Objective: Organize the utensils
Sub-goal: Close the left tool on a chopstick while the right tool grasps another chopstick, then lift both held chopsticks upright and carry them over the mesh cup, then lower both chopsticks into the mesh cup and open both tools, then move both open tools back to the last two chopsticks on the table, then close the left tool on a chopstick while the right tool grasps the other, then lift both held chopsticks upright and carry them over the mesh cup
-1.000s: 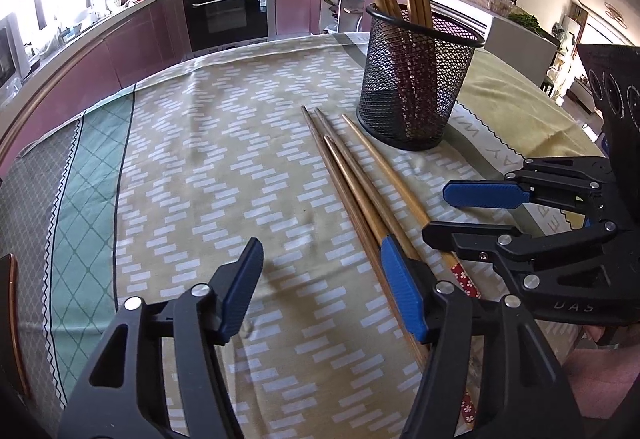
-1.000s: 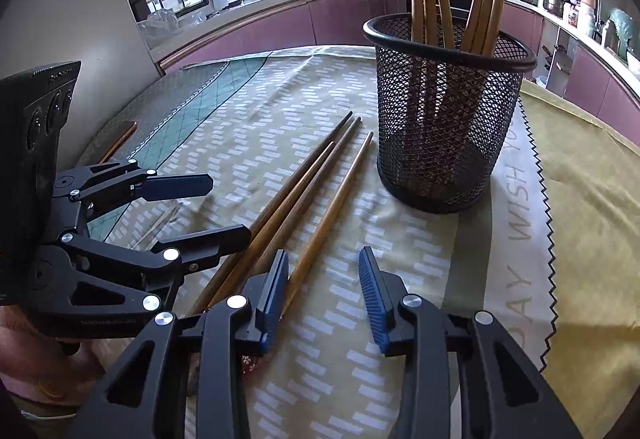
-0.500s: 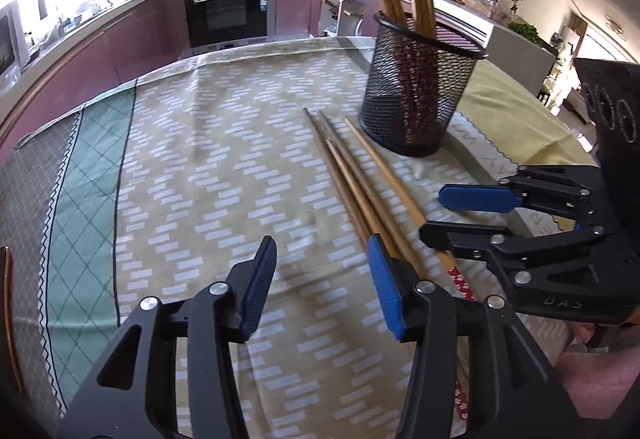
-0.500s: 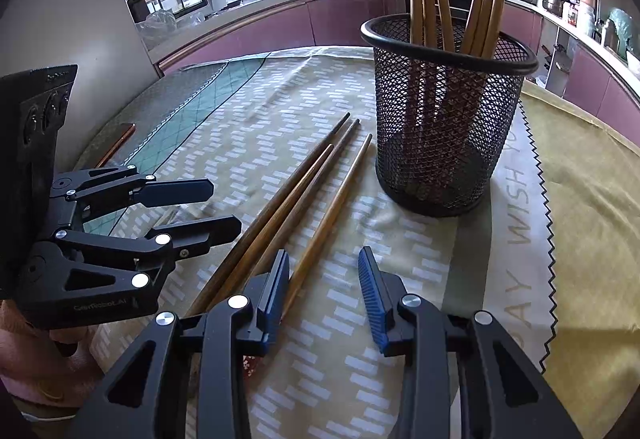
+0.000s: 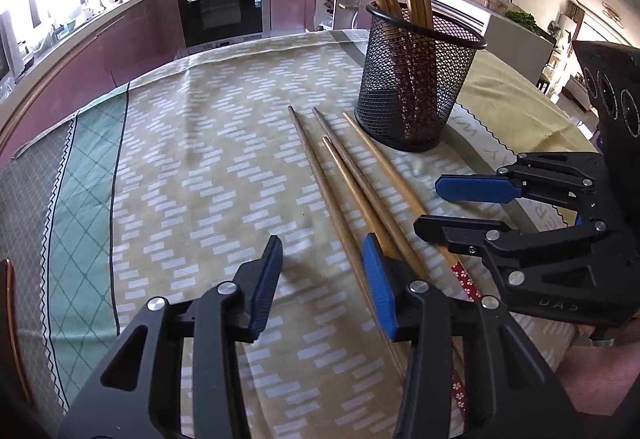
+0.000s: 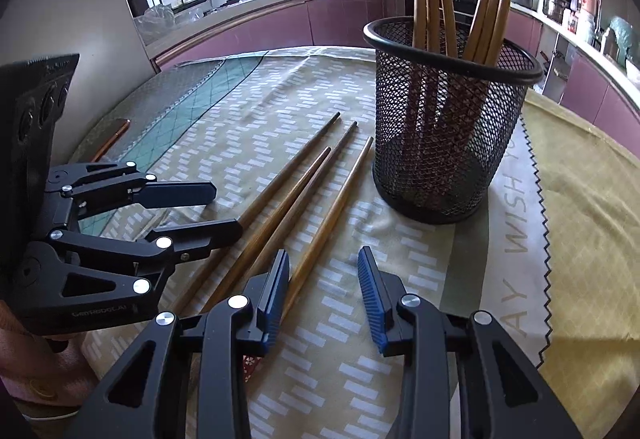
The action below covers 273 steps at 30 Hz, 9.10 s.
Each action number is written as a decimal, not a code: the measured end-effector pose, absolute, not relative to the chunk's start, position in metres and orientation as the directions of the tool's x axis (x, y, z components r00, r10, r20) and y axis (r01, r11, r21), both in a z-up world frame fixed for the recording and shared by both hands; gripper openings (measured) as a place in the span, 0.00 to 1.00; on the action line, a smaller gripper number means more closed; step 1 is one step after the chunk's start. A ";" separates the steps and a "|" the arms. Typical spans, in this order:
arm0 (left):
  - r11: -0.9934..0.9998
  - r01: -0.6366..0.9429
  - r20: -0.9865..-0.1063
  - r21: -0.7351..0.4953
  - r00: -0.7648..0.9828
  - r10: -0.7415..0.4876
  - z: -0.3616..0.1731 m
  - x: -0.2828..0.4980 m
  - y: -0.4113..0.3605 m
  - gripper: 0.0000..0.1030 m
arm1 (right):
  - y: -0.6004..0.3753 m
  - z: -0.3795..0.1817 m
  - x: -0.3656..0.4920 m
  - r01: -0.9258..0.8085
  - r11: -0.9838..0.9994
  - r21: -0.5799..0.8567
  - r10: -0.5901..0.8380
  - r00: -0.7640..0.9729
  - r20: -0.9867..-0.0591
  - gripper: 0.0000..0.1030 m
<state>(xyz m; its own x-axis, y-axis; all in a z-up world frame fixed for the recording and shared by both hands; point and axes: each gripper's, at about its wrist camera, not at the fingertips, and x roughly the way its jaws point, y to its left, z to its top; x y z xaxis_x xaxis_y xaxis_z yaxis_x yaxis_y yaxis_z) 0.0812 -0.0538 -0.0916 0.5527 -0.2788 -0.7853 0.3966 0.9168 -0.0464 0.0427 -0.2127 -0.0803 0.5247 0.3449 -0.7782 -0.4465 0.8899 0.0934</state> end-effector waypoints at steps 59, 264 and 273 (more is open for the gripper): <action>0.868 0.462 -0.657 -0.183 0.600 -0.457 -0.023 0.091 -0.047 0.07 | -0.273 -0.016 0.042 -0.463 0.826 0.322 0.558 0.591 -0.583 0.06; 0.935 0.344 -0.782 -0.082 0.560 -0.275 -0.096 0.094 -0.054 0.07 | -0.232 -0.067 0.055 -0.469 0.826 0.313 0.530 0.456 -0.715 0.06; 0.931 0.361 -0.788 -0.062 0.555 -0.268 -0.097 0.093 -0.058 0.07 | -0.209 -0.078 0.063 -0.509 0.818 0.268 0.497 0.391 -0.775 0.06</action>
<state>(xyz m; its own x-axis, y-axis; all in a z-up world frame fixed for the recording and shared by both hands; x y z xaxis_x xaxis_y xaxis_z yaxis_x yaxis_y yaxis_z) 0.0928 -0.0584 -0.0967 0.5549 -0.2678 -0.7876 0.3606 0.9306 -0.0624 0.0626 -0.2086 -0.0779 0.3911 0.4971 -0.7746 -0.5087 0.8181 0.2682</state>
